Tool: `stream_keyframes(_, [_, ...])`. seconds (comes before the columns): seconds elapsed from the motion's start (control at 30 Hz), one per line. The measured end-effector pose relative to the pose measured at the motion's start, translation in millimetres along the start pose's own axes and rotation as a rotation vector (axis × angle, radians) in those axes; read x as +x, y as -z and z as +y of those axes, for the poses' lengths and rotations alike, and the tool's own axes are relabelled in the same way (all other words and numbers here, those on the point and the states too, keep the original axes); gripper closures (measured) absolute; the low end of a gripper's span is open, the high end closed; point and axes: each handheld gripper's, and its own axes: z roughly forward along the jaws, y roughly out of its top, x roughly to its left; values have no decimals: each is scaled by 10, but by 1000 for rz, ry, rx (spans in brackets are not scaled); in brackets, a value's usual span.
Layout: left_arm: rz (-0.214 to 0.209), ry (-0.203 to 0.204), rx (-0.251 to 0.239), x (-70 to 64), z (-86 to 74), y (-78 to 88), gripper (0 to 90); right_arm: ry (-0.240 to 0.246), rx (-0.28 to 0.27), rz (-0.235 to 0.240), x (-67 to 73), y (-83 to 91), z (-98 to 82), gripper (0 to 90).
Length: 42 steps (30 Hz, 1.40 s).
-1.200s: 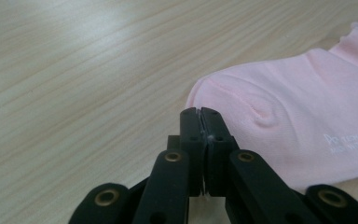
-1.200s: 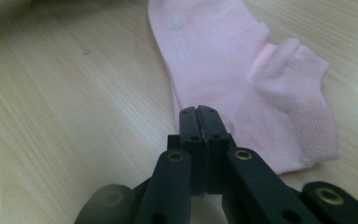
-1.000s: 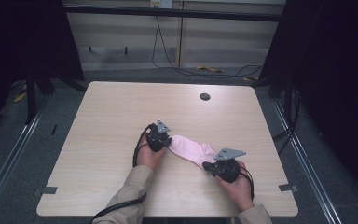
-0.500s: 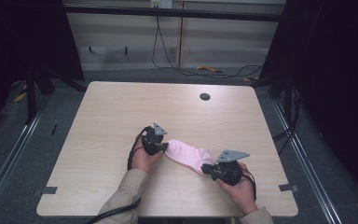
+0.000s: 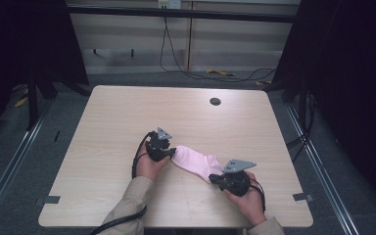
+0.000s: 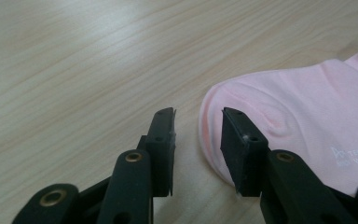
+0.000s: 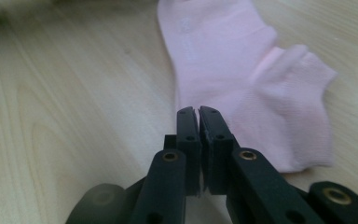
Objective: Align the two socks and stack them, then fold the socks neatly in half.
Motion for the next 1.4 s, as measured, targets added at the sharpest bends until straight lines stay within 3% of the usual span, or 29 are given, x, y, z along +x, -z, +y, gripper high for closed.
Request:
stream_keyframes(0.07, [-1, -5, 5, 6, 1, 18, 609, 32, 7, -3, 49, -8, 9, 849])
stream_keyframes(0.13, [5, 15, -4, 15, 5, 42, 555, 47, 11, -4, 77, 0, 7, 797])
stream_keyframes(0.2, [5, 28, -13, 36, 6, 57, 516, 29, -10, -1, 71, 18, 1, 749])
stream_keyframes(0.27, [5, 44, -14, 49, 6, 63, 472, 2, -38, -41, 9, 67, 6, 642])
stream_keyframes(0.37, [-4, 46, -14, 53, 1, 73, 463, -25, -57, -68, -39, 94, -2, 589])
stream_keyframes(0.43, [-4, 43, -6, 44, -7, 70, 442, -56, -65, -81, -97, 116, -11, 501])
stream_keyframes(0.57, [-14, 69, -8, 21, -21, 59, 412, -61, -80, -86, -130, 130, -15, 439])
stream_keyframes(0.63, [-11, 61, 2, 6, -26, 57, 406, -65, -85, -90, -146, 129, -15, 418])
stream_keyframes(1.23, [-14, 59, 19, -73, -45, -73, 431, -60, -95, -109, -196, 97, -13, 479])
stream_keyframes(1.4, [-41, 36, 30, -83, -22, -76, 507, -69, -102, -101, -203, 87, -12, 475])
